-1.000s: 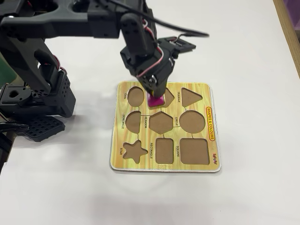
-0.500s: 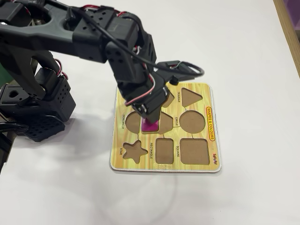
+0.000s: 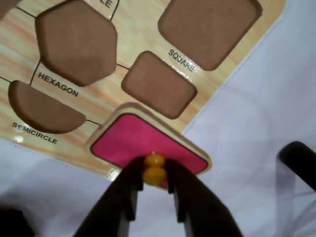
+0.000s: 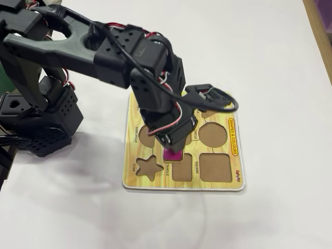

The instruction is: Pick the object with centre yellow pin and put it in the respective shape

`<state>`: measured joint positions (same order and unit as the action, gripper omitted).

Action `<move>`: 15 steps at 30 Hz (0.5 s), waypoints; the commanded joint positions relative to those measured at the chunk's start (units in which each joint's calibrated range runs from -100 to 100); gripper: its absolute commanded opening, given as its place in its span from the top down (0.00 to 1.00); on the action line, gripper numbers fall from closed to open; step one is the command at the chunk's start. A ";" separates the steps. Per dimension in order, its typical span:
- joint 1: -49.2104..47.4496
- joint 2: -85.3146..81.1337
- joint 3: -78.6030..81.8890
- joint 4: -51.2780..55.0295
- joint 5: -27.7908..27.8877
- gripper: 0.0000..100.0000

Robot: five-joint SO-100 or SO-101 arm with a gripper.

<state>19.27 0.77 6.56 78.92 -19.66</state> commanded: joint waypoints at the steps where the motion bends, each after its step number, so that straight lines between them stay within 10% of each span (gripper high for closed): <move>1: 1.24 0.82 -2.79 -1.22 0.31 0.99; 15: 2.21 9.94 -8.09 -3.73 0.25 0.99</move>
<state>21.80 10.40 3.87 75.84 -19.66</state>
